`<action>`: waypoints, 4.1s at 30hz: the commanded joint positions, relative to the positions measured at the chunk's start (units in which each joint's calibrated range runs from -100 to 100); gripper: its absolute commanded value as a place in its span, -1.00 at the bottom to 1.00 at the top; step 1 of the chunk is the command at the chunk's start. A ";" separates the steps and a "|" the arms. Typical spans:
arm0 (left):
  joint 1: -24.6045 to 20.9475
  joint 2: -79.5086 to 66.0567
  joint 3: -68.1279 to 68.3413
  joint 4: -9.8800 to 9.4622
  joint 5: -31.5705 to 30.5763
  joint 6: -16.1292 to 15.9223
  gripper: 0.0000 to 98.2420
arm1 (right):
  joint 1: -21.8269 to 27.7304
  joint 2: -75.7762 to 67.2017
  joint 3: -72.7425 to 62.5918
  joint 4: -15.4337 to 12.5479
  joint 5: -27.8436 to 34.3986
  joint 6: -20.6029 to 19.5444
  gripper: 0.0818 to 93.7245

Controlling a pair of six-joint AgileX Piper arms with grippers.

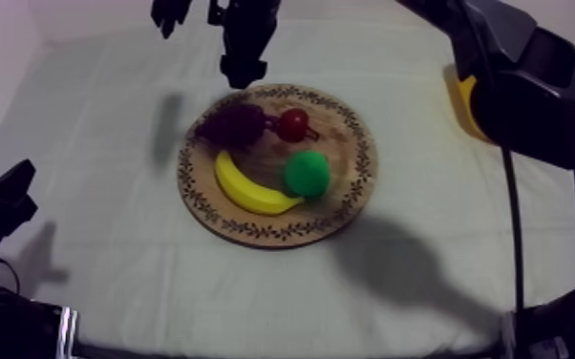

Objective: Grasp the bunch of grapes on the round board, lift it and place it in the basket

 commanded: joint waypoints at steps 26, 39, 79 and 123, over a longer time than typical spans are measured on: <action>0.00 0.00 -0.03 0.02 0.01 0.00 -1.00 | -1.55 16.27 -7.01 -0.37 -0.05 3.52 0.36; 0.00 0.00 -0.03 0.02 0.01 0.00 -1.00 | -0.66 21.33 -11.09 -0.63 -0.20 4.60 -0.17; 0.00 0.00 -0.03 0.02 0.01 0.05 -1.00 | 18.10 -28.61 26.19 2.60 -21.46 -12.41 -0.43; 0.00 0.00 -0.03 0.02 0.01 0.05 -1.00 | 36.56 -26.17 58.73 9.87 -37.78 -24.13 -0.11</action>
